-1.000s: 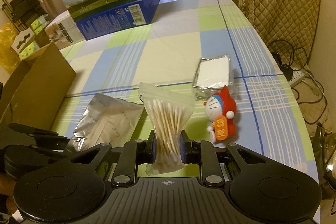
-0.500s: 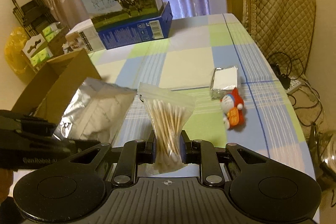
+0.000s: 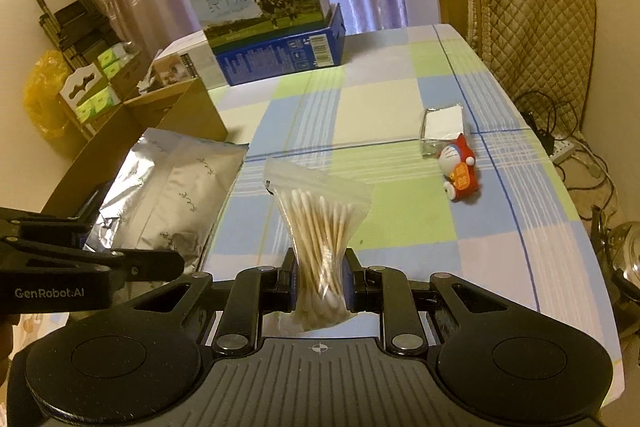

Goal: Organize objects
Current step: 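Carry the foil bag with the left tool toward the cardboard box while the right tool carries the swab bag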

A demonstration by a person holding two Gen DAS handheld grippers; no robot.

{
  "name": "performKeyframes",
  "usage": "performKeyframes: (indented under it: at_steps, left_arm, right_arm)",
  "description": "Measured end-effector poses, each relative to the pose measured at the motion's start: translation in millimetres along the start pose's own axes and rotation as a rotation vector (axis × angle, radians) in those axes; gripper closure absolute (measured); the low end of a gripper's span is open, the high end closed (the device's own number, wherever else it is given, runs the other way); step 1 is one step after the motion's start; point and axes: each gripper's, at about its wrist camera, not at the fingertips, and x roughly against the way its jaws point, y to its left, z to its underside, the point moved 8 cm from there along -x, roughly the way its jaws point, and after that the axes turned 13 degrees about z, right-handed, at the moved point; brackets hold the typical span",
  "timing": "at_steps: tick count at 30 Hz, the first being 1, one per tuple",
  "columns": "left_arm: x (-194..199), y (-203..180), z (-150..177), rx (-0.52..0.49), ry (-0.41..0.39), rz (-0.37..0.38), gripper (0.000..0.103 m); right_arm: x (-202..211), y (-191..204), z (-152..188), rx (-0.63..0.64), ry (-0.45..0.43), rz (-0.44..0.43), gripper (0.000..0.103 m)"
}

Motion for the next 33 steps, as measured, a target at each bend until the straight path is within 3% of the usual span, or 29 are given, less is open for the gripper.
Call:
performKeyframes:
  at_steps: [33]
  left_arm:
    - [62,25,10,-0.008,-0.062,-0.072,0.072]
  right_arm:
    - [22,63,-7,0.06,-0.027,-0.11,0.085]
